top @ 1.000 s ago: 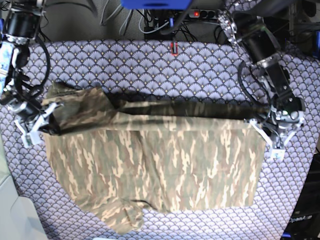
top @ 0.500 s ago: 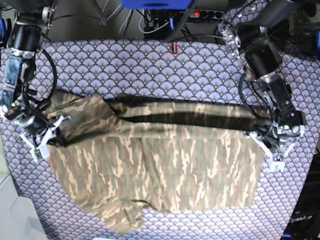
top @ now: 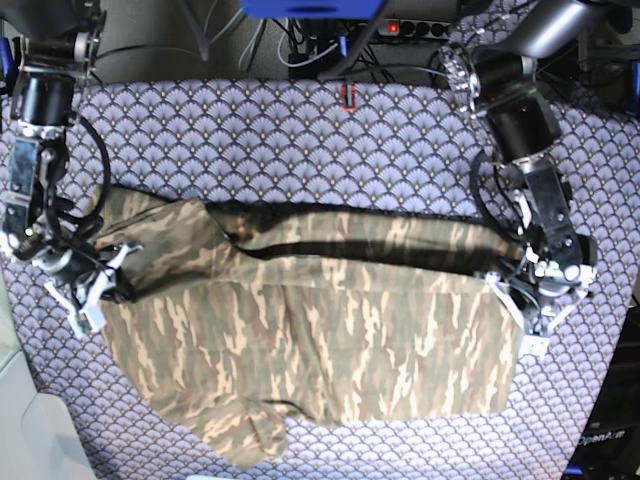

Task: Fold the T-shirt properly
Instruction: 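Lower the folded edge onto the shirt and open both grippers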

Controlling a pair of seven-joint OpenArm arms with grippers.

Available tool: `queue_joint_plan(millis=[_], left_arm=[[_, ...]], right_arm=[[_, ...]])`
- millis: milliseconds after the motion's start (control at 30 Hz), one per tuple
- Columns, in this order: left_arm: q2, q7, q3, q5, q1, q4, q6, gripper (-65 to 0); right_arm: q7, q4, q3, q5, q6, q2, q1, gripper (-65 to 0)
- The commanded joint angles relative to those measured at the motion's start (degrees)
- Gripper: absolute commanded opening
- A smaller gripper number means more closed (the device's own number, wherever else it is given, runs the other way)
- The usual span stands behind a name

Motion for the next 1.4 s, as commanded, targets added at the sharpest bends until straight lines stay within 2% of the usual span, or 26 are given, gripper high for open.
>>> queue_joint_plan(millis=[0, 400, 633, 867, 1367], left_arm=[[-0.48, -0.94, 0.19, -0.29, -1.93, 1.07, 0.25, -65.0], [-1.1, -1.55, -0.16, -0.29, -1.93, 0.98, 0.25, -65.0], [-1.27, -1.64, -0.16, -0.29, -3.16, -0.07, 0.25, -65.0], [-2.94, -1.64, -0.33, -0.37, -3.42, -3.06, 0.25, -65.0], [-3.12, -2.78, 0.19, -0.29, -3.16, -3.06, 0.25, -65.0]], right_arm=[[1.75, 0.91, -0.24, 1.09, -0.25, 0.88, 1.74, -65.0], [5.01, -6.56, -1.12, -6.12, -0.25, -1.23, 5.95, -65.0], [4.92, -6.74, -1.3, -6.29, -0.25, -1.85, 7.89, -65.0], [4.83, -6.74, -1.3, -6.29, -0.25, -1.76, 8.15, -65.0], [4.92, -10.87, -1.39, -6.29, -0.25, -1.67, 9.21, -65.0]])
